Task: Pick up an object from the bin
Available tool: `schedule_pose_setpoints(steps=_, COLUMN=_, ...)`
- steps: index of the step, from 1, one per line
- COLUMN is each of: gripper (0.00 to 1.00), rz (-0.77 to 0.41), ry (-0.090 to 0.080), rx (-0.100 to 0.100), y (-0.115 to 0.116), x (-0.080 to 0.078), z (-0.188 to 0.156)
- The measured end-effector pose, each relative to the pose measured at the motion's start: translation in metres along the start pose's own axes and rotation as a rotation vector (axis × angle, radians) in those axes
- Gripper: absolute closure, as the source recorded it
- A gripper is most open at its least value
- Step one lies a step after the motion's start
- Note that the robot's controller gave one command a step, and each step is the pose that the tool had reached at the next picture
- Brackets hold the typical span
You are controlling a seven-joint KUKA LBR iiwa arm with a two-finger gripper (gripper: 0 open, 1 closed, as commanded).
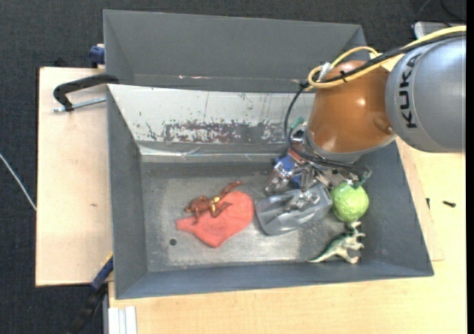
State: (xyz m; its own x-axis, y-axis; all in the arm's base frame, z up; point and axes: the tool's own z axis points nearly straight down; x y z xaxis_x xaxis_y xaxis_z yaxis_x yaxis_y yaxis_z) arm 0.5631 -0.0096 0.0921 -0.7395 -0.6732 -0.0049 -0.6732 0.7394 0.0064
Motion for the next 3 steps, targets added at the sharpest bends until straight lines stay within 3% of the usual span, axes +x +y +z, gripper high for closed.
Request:
schedule_pose_setpoints(steps=1, gripper=1.00, rz=-0.087, ry=0.001, rx=0.007, y=-0.007, x=0.003, z=-0.031)
schedule_pose_setpoints(steps=2, gripper=1.00, rz=-0.021, ry=0.006, rx=0.002, y=0.004, x=0.009, z=-0.041)
schedule_pose_setpoints(steps=3, gripper=1.00, rz=-0.078, ry=0.005, rx=0.003, y=-0.006, x=0.002, z=-0.072)
